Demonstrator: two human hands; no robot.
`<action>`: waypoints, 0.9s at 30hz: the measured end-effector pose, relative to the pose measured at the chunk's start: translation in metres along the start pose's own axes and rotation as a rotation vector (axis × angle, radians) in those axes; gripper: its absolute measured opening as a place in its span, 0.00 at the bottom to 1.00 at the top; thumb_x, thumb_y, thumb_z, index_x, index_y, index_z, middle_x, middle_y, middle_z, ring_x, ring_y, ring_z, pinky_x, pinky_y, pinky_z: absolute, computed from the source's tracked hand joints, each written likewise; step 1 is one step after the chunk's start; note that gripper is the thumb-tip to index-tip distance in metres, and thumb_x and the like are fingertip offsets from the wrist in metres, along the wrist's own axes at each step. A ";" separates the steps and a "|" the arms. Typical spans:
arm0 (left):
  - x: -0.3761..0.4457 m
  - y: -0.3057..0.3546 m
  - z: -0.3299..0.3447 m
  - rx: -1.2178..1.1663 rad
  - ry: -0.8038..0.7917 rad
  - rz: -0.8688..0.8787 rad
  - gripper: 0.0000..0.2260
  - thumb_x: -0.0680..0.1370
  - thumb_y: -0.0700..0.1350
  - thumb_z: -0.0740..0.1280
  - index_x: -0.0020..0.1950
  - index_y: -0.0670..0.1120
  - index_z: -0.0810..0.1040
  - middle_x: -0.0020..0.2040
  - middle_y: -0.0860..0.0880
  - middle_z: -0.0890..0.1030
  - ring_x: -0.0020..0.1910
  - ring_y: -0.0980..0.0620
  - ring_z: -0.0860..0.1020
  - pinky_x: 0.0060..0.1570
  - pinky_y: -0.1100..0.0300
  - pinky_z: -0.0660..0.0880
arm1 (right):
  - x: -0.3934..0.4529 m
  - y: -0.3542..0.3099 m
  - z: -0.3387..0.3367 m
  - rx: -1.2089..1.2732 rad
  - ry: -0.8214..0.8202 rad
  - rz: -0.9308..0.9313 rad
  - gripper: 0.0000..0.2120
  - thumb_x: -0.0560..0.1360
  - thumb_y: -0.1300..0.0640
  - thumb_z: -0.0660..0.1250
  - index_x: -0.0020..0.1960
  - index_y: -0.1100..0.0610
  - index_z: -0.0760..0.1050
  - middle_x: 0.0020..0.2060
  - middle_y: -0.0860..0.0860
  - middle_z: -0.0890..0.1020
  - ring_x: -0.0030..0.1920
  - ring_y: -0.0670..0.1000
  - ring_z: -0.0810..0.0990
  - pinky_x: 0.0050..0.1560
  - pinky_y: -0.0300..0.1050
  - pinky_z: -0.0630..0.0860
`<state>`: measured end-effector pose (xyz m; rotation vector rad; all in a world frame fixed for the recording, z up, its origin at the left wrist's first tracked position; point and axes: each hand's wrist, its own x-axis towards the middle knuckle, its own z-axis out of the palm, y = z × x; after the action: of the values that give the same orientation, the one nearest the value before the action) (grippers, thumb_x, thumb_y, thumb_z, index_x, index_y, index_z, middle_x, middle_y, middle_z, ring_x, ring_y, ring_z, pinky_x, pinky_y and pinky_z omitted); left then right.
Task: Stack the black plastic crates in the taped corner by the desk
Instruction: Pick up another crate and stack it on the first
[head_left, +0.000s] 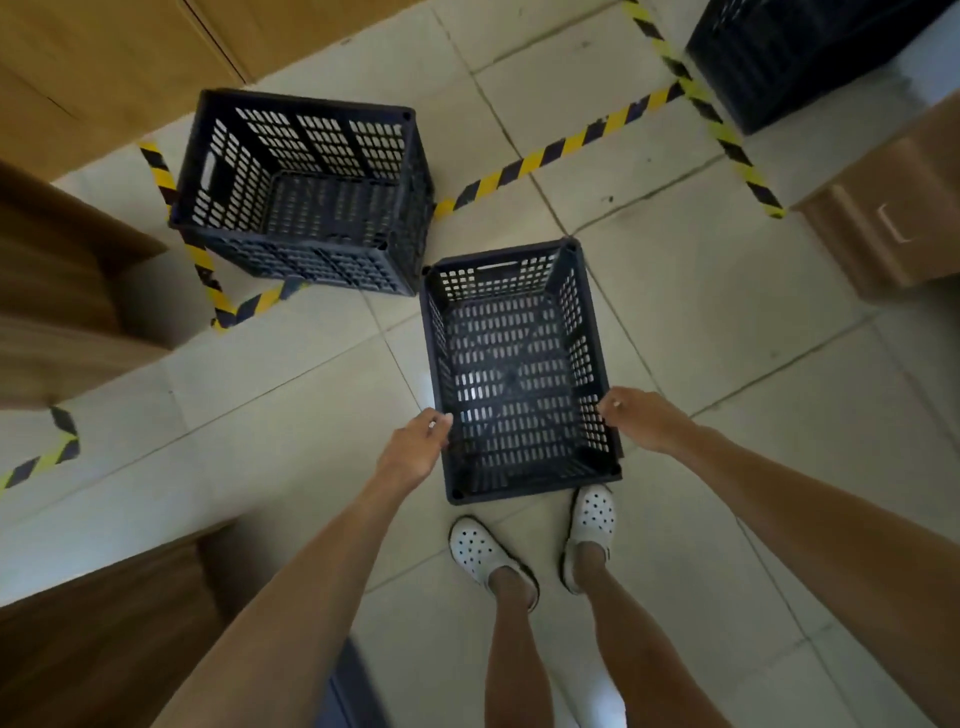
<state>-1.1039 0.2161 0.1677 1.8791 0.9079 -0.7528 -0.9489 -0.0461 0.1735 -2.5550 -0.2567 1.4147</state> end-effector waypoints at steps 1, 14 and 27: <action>0.014 -0.003 0.007 0.014 0.004 -0.003 0.14 0.82 0.56 0.57 0.56 0.48 0.76 0.51 0.45 0.83 0.51 0.43 0.80 0.54 0.50 0.74 | 0.015 0.002 0.002 -0.026 0.007 0.006 0.17 0.81 0.49 0.52 0.61 0.55 0.73 0.56 0.57 0.79 0.51 0.56 0.78 0.48 0.47 0.72; 0.176 -0.056 0.059 -0.209 0.086 -0.303 0.34 0.78 0.37 0.65 0.79 0.47 0.51 0.77 0.40 0.59 0.74 0.40 0.63 0.69 0.48 0.63 | 0.182 0.064 0.032 0.257 0.020 0.288 0.32 0.79 0.58 0.62 0.77 0.63 0.51 0.70 0.63 0.68 0.68 0.61 0.70 0.60 0.47 0.70; 0.202 -0.036 0.056 0.105 0.302 -0.208 0.14 0.76 0.42 0.71 0.56 0.39 0.72 0.54 0.41 0.78 0.52 0.41 0.78 0.52 0.46 0.76 | 0.204 0.088 0.037 0.158 0.057 0.176 0.18 0.76 0.61 0.66 0.63 0.65 0.66 0.58 0.62 0.77 0.56 0.61 0.77 0.45 0.46 0.72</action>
<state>-1.0302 0.2359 -0.0312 2.0471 1.2913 -0.6584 -0.8692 -0.0757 -0.0345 -2.5339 0.0875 1.3571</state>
